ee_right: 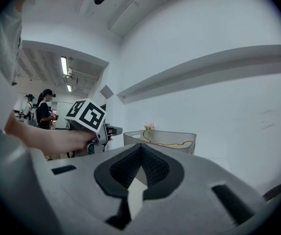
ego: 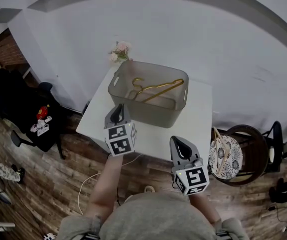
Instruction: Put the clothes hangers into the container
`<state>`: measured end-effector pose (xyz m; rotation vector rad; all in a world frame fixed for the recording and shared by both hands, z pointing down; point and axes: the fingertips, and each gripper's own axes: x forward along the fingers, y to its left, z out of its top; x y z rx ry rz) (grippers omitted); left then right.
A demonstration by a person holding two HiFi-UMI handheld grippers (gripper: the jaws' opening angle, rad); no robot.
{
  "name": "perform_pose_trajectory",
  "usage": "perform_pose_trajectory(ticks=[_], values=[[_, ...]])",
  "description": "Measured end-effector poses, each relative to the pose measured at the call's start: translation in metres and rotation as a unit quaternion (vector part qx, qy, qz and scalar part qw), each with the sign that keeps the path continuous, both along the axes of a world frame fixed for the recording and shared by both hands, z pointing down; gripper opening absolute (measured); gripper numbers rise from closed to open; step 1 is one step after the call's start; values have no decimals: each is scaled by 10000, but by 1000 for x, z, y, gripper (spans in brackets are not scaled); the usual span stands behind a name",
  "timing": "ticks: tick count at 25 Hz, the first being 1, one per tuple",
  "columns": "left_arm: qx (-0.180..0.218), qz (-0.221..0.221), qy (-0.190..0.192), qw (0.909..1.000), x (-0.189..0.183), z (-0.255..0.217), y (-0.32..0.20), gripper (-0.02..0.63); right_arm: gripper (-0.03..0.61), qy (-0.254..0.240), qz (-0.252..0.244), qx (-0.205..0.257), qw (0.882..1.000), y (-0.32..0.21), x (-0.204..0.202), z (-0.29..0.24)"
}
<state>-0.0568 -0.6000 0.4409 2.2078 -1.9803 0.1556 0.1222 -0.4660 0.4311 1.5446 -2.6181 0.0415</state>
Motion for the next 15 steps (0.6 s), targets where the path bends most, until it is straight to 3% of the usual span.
perform_pose_trajectory(ticks=[15], values=[[-22, 367, 230, 9991, -18, -11, 105, 18, 2, -17, 146, 60, 9999, 76, -28, -12]])
